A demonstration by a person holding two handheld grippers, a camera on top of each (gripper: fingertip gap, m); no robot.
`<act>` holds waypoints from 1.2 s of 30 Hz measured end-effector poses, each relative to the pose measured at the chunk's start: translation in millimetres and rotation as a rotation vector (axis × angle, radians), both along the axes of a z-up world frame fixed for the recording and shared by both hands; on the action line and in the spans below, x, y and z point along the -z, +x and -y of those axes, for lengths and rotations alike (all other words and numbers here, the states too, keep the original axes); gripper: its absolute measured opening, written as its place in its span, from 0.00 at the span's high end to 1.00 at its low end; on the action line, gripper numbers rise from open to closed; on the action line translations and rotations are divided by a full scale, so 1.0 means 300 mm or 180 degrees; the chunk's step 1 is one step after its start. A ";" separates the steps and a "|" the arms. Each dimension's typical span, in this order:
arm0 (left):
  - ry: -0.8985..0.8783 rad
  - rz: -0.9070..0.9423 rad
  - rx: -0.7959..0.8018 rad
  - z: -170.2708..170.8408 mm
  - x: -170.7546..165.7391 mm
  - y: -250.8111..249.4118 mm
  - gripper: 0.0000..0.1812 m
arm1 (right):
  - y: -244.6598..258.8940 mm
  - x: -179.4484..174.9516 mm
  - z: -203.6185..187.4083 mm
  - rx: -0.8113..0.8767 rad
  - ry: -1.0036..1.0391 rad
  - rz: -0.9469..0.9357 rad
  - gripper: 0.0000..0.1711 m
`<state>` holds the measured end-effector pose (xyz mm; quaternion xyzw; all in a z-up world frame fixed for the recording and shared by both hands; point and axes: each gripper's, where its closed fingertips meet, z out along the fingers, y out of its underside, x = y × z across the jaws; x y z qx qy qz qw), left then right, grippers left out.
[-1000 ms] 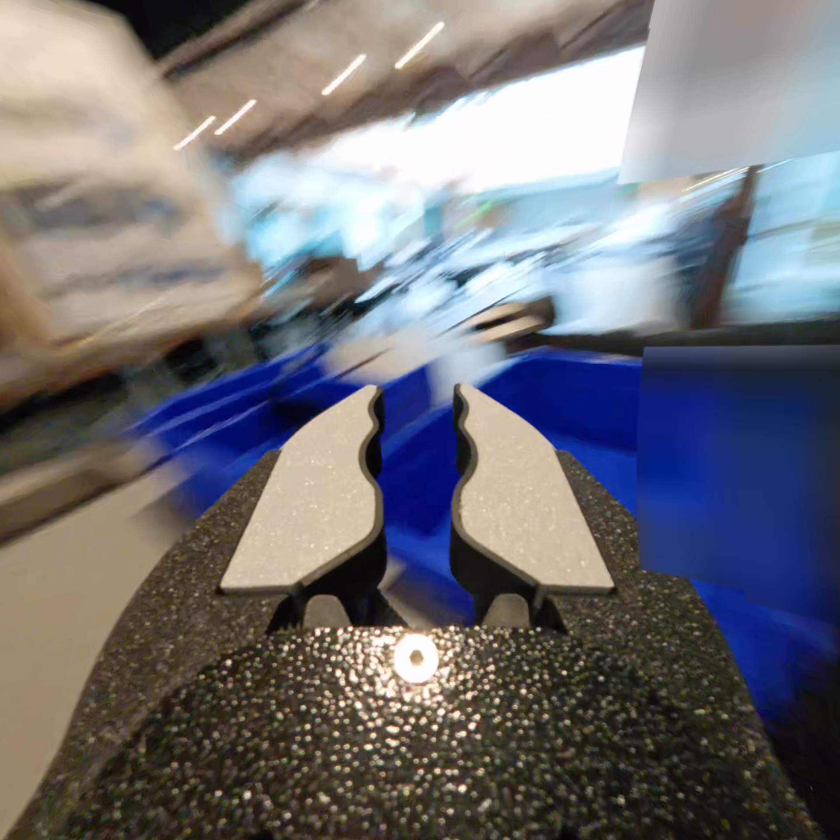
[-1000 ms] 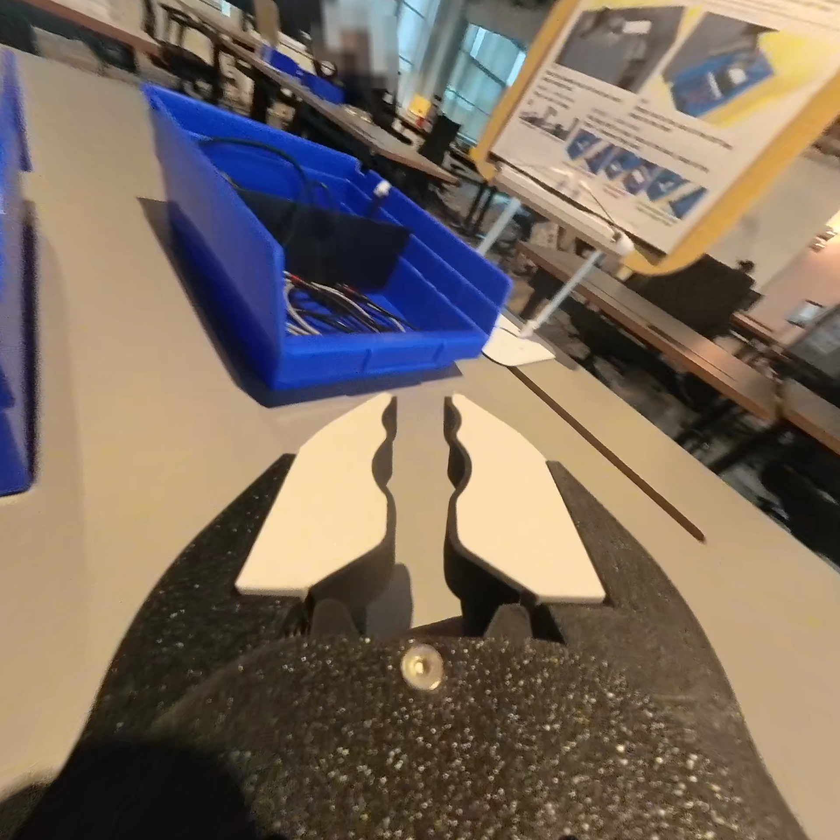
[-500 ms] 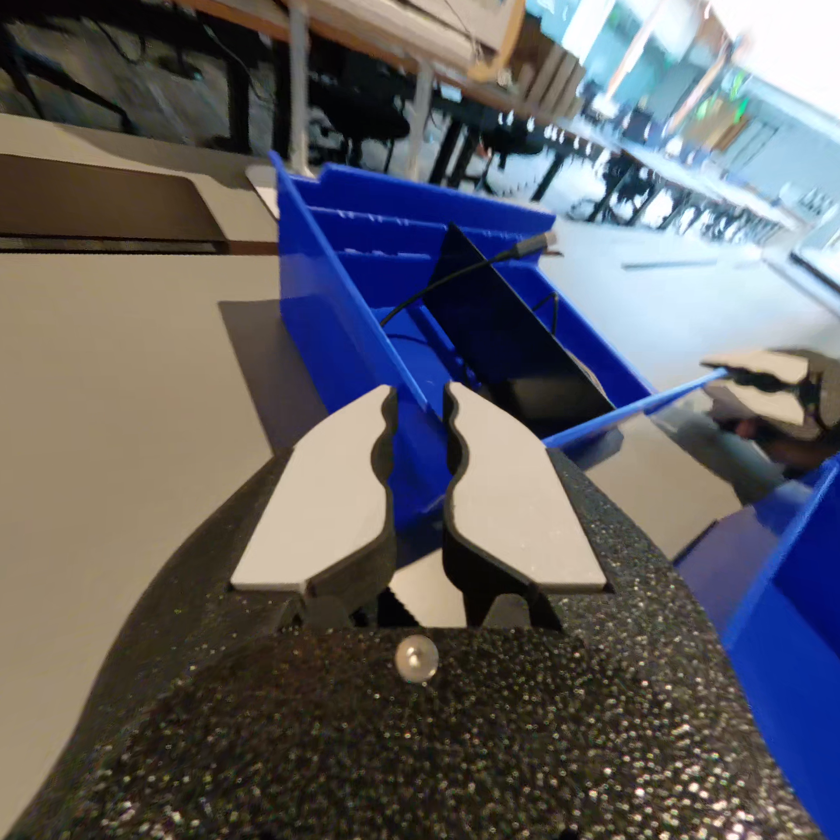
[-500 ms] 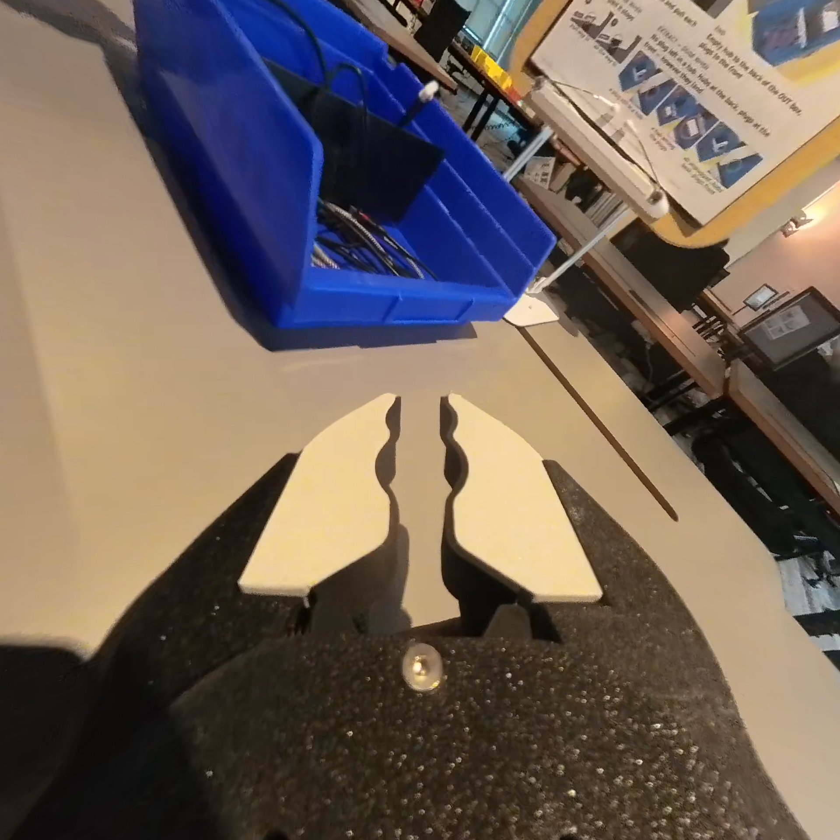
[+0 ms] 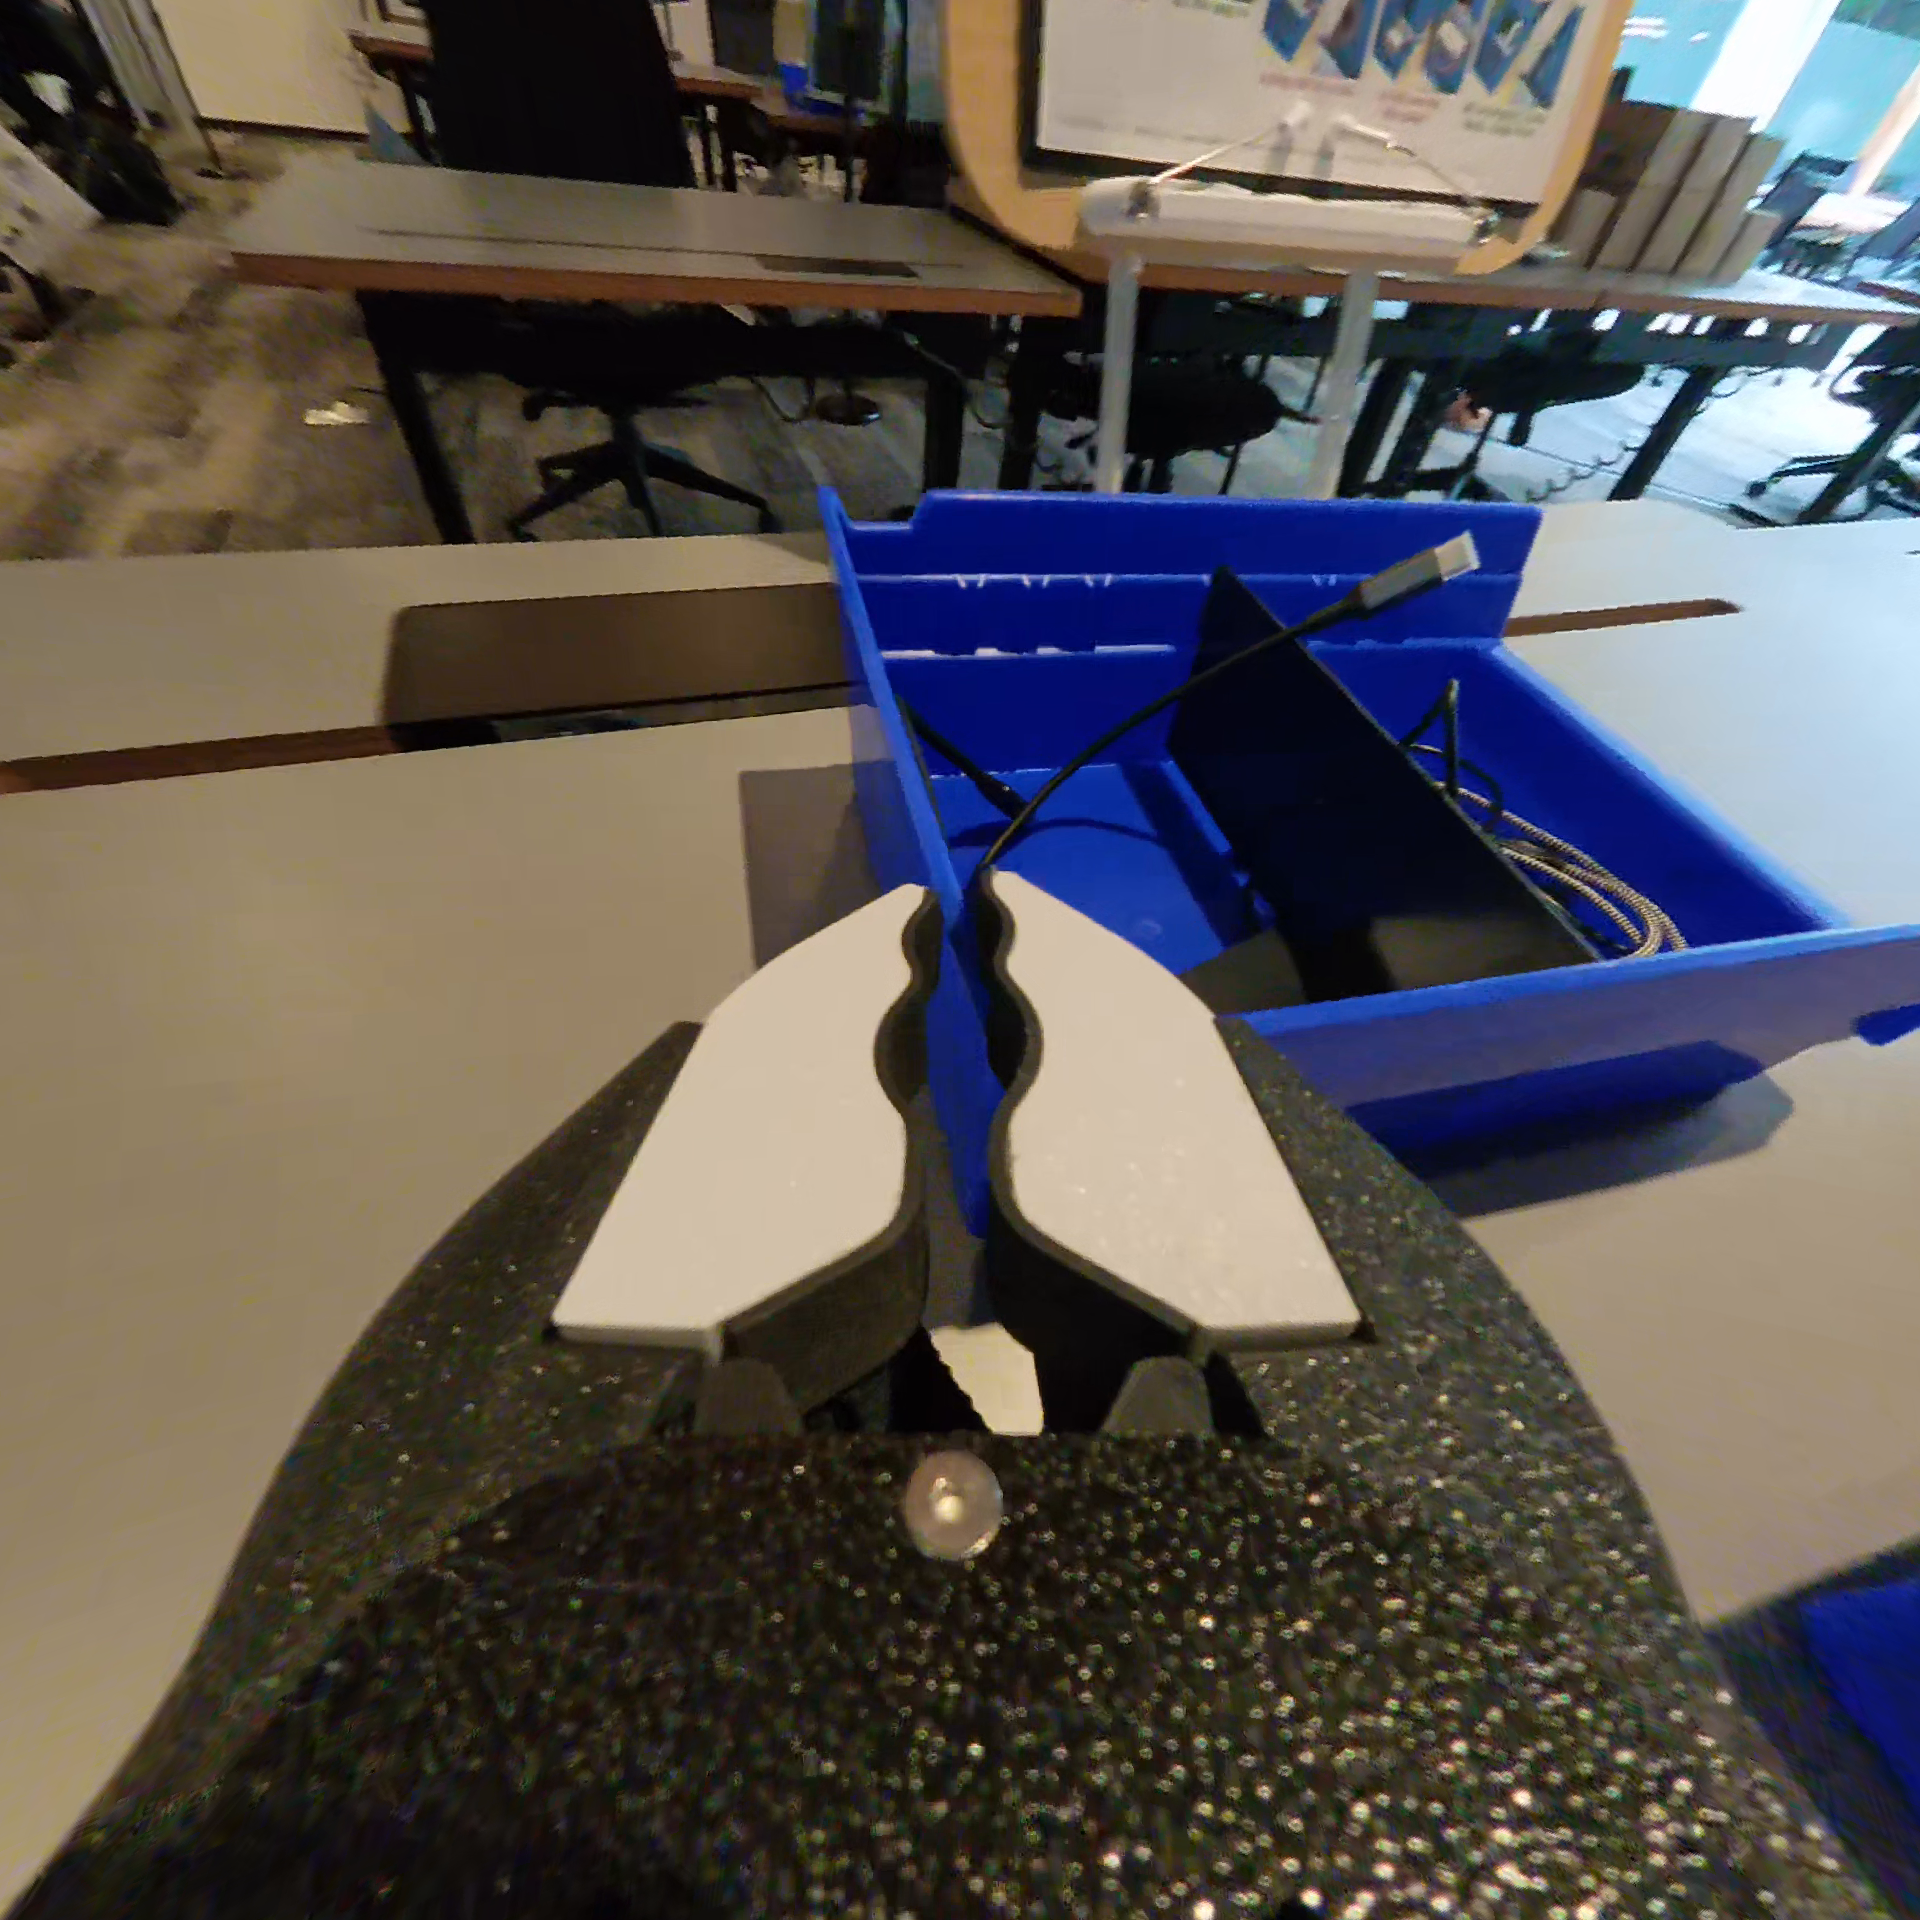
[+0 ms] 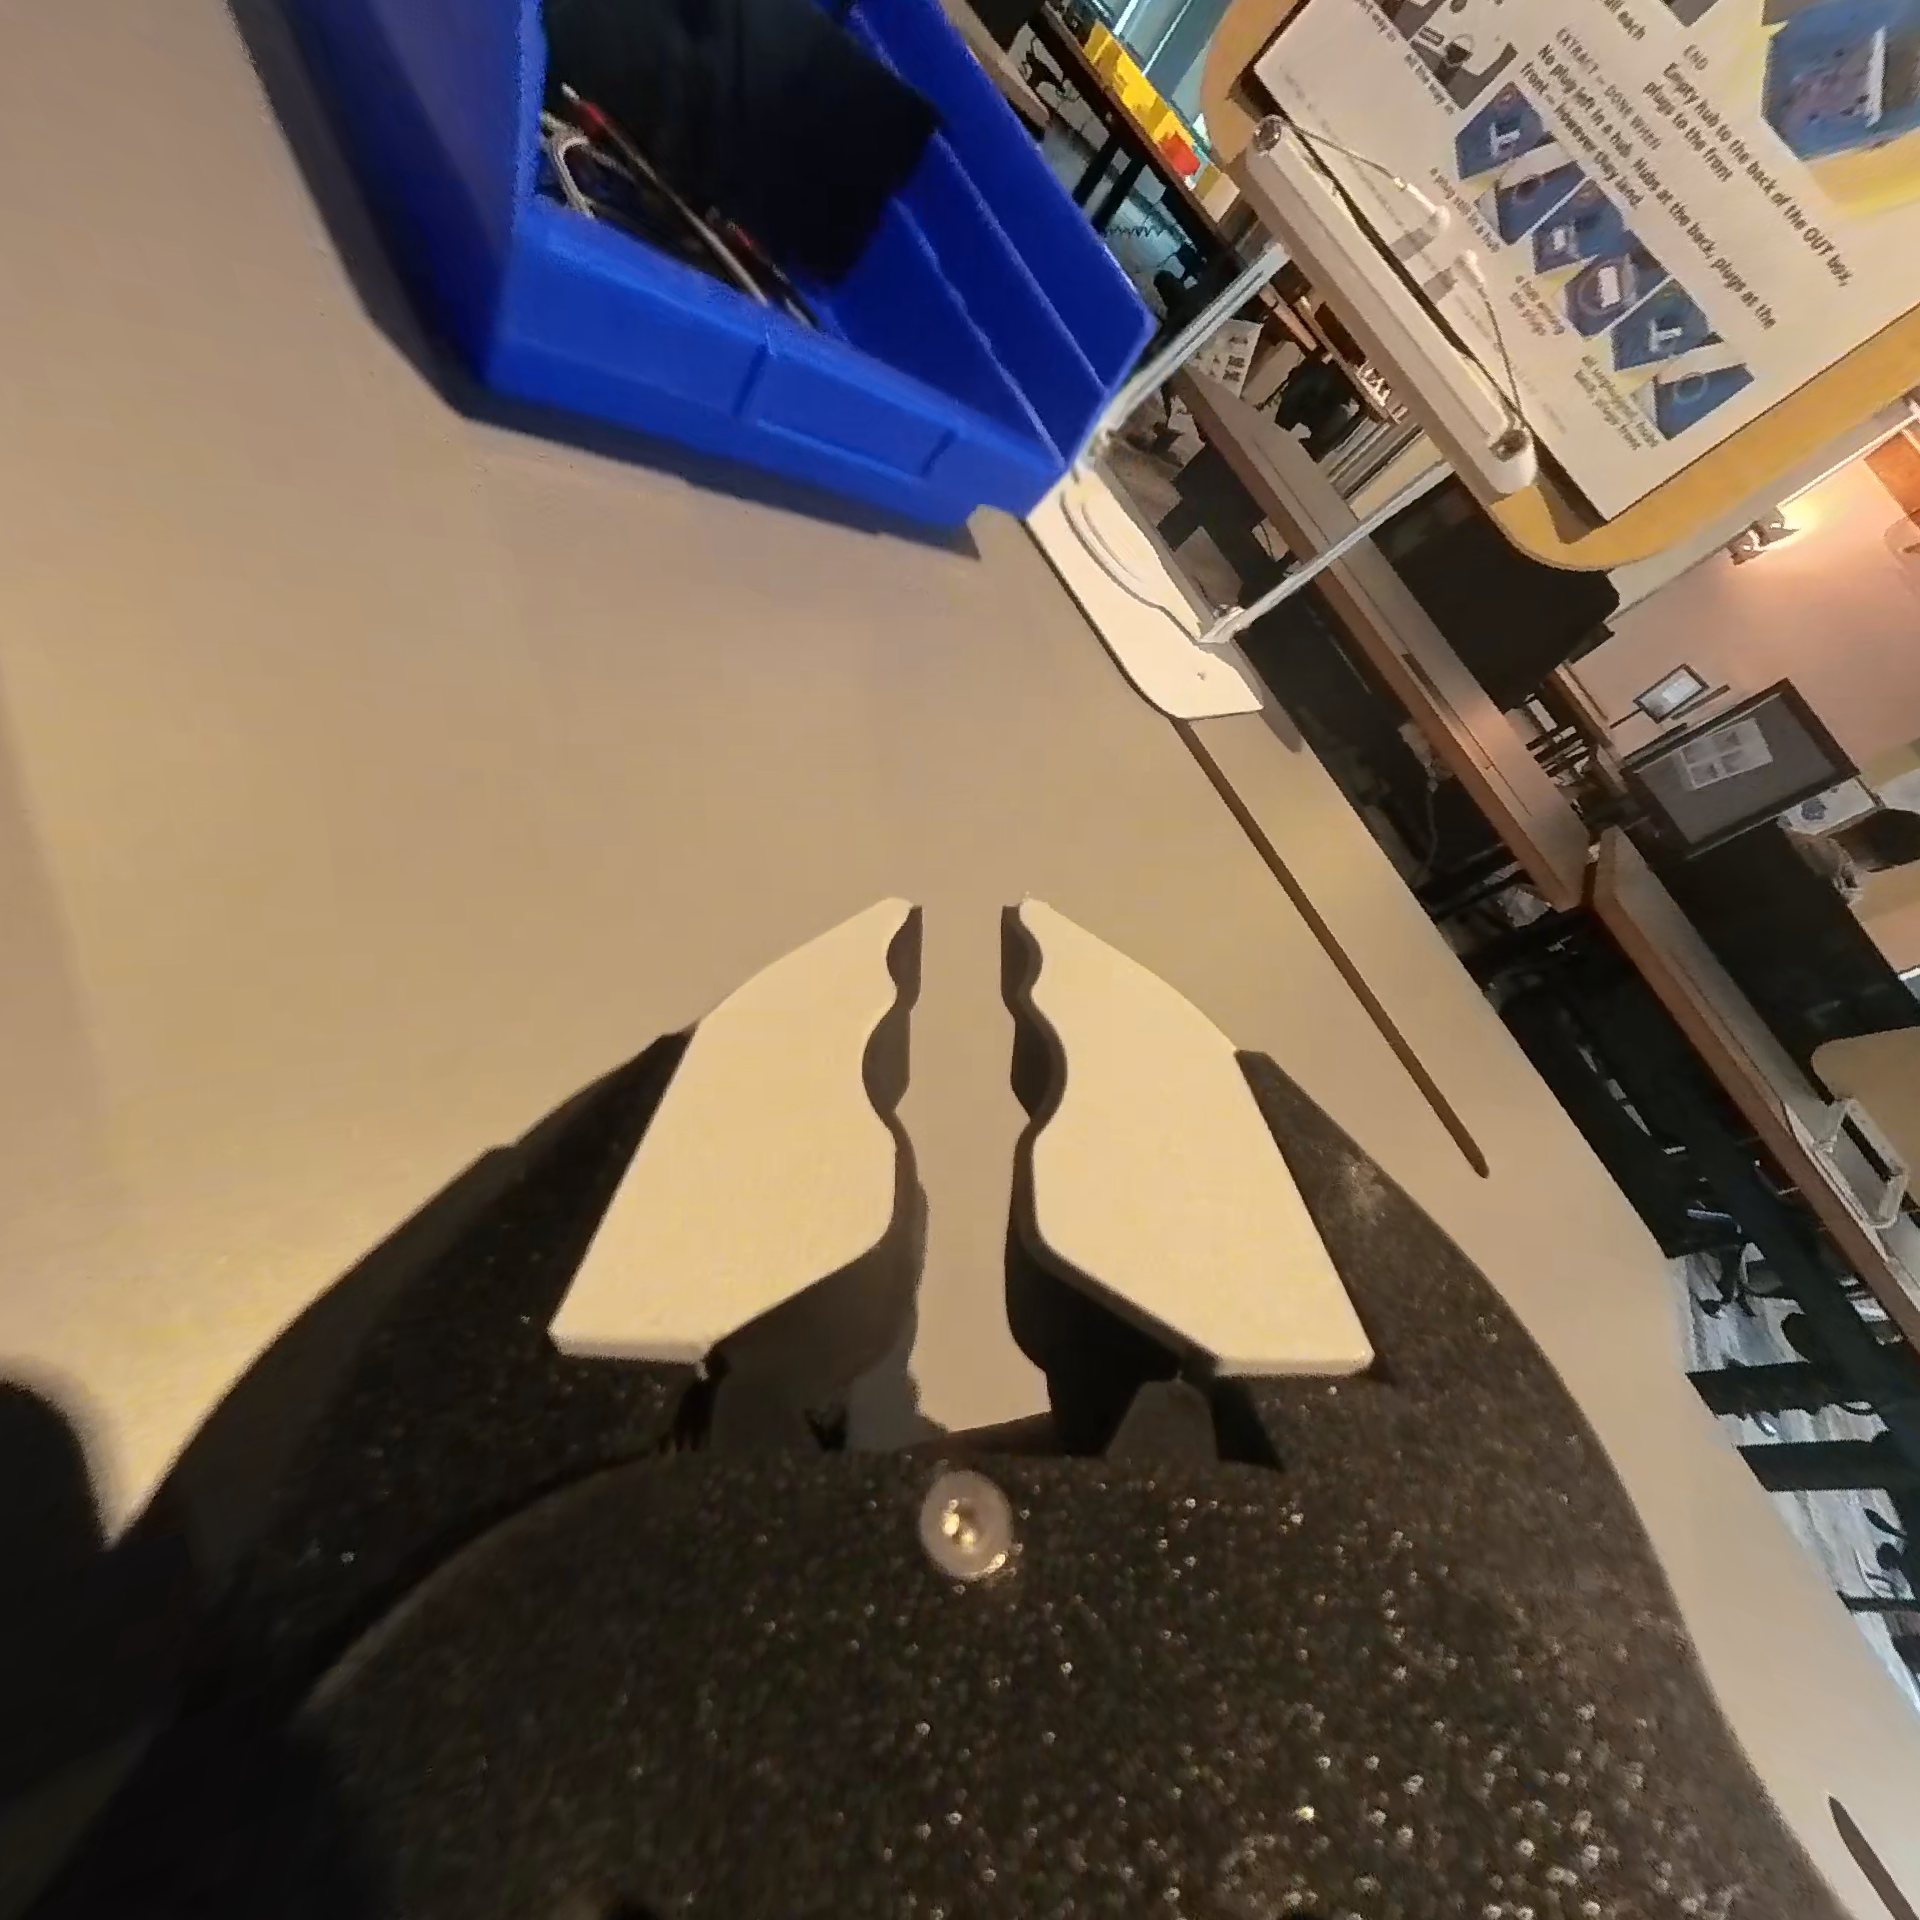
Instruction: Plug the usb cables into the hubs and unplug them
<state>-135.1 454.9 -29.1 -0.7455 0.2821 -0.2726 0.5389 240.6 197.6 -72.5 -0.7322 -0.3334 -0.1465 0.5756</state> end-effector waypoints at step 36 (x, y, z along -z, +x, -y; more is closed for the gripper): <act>0.1656 -0.1028 0.0671 0.281 -0.085 0.274 1.00 | 0.008 0.020 -0.004 0.0031 -0.0080 0.0045 0.92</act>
